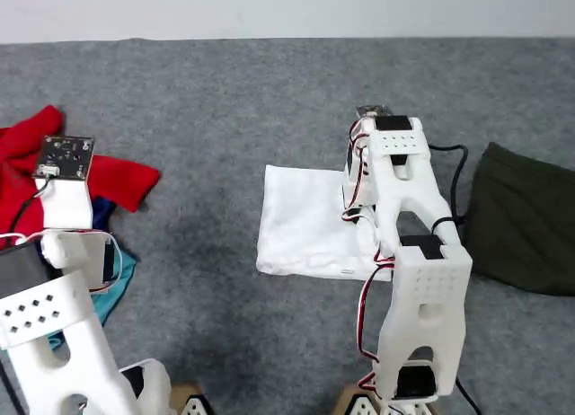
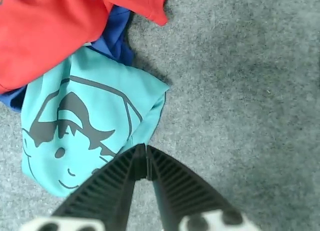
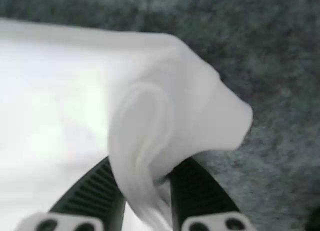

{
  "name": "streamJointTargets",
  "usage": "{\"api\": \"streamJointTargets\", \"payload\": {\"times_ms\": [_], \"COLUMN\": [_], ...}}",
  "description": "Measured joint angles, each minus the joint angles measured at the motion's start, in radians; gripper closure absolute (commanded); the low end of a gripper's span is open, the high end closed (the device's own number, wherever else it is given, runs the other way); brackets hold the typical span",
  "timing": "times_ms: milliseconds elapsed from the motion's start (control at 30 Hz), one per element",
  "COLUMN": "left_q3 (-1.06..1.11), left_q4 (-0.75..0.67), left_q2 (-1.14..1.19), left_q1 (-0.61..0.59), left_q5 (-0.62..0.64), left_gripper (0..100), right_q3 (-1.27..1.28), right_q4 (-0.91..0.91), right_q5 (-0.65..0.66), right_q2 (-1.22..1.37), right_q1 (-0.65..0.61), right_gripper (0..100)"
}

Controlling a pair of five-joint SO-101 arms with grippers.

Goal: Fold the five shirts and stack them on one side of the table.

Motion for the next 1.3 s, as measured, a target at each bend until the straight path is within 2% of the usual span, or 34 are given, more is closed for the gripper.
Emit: {"api": "streamJointTargets", "payload": {"times_ms": [267, 433, 533, 633, 767, 867, 1067, 1300], "left_q3": [0.018, 0.018, 0.018, 0.018, 0.018, 0.018, 0.018, 0.018], "left_q4": [0.0, 0.0, 0.0, 0.0, 0.0, 0.0, 0.0, 0.0], "left_q2": [0.0, 0.0, 0.0, 0.0, 0.0, 0.0, 0.0, 0.0], "left_q1": [0.0, 0.0, 0.0, 0.0, 0.0, 0.0, 0.0, 0.0], "left_q5": [0.0, 0.0, 0.0, 0.0, 0.0, 0.0, 0.0, 0.0], "left_gripper": [99, 99, 99, 99, 99, 99, 99, 99], "right_q3": [-0.15, -0.244, -0.264, -0.281, -0.321, -0.379, -0.485, -0.585], "right_q4": [-0.02, -0.137, -0.219, -0.276, -0.295, -0.295, -0.278, -0.098], "right_q5": [0.554, 0.961, 1.099, 1.149, 1.103, 0.945, 0.678, 0.259], "right_q2": [-0.043, 0.008, 0.063, 0.1, 0.11, 0.11, 0.11, 0.11], "right_q1": [0.115, 0.103, 0.086, 0.054, 0.032, 0.038, 0.04, 0.063], "right_gripper": [98.8, 98.9, 98.6, 92.1, 81.8, 77.7, 77.5, 77.6]}}
